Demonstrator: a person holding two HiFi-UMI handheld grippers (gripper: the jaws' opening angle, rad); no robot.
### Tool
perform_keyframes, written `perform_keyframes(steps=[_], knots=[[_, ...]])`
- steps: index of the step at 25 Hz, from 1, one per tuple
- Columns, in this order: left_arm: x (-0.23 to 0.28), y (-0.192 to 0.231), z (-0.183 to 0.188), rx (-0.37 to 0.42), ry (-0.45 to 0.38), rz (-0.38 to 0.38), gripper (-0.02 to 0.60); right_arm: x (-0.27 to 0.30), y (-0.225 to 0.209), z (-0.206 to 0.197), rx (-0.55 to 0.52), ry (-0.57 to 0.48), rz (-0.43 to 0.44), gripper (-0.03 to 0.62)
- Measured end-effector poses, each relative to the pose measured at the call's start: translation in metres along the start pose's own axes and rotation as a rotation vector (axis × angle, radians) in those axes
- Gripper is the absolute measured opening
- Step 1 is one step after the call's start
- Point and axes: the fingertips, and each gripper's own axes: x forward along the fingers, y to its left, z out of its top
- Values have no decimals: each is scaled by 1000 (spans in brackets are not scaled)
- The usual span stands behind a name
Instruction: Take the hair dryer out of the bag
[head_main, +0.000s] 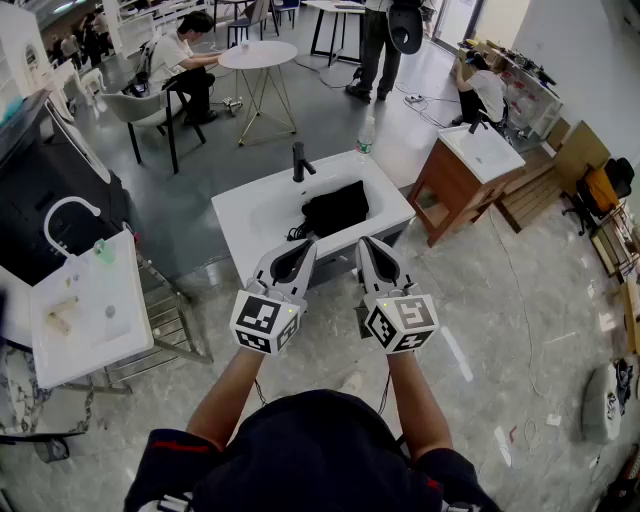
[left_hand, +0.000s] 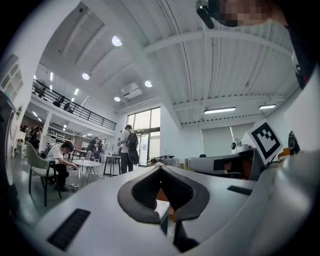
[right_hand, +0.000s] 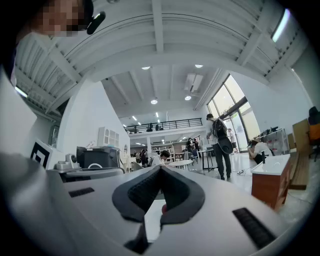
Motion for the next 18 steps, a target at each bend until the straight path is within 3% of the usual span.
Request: perform_keyframes(steps=[18], knots=[[43, -17, -11, -12, 29, 15, 12, 5, -49, -6, 29, 21, 21, 32]])
